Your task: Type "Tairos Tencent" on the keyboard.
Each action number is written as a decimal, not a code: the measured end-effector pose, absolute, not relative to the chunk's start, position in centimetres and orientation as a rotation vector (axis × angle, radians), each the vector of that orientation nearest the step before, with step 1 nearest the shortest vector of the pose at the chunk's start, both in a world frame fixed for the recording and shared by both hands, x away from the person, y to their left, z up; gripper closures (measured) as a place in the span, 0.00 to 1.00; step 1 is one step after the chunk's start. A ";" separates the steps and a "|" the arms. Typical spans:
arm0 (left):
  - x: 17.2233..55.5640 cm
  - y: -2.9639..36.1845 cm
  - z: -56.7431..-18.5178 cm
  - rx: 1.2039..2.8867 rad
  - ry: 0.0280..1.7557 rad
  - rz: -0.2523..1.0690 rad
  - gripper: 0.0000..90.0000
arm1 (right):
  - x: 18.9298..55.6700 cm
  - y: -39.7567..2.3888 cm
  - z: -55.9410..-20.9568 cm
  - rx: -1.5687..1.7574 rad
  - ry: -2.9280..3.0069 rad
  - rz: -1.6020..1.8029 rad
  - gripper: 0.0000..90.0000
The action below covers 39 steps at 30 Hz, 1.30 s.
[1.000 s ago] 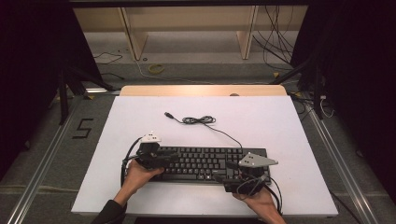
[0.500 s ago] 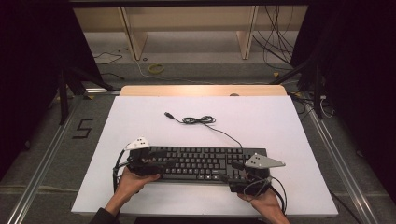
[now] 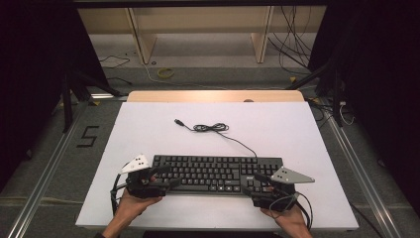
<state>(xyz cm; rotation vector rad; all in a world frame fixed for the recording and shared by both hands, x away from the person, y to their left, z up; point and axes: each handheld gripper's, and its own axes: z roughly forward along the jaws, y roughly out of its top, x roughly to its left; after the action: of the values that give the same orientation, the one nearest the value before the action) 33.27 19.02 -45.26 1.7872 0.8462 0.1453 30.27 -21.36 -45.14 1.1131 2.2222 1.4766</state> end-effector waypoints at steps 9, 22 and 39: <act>32.5 19.2 -45.4 1.793 0.839 0.161 0.29 | 29.7 -22.2 -45.3 1.119 2.197 1.475 0.35; 31.8 19.8 -45.8 1.784 0.845 0.180 0.28 | 29.2 -22.9 -45.6 1.116 2.164 1.475 0.34; 32.0 19.8 -45.9 1.781 0.852 0.185 0.27 | 29.2 -22.8 -45.6 1.115 2.166 1.469 0.34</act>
<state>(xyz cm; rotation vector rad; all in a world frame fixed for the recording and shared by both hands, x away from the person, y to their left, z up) 31.96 19.81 -45.88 1.7813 0.8523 0.1854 29.23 -22.84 -45.60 1.1147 2.1660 1.4692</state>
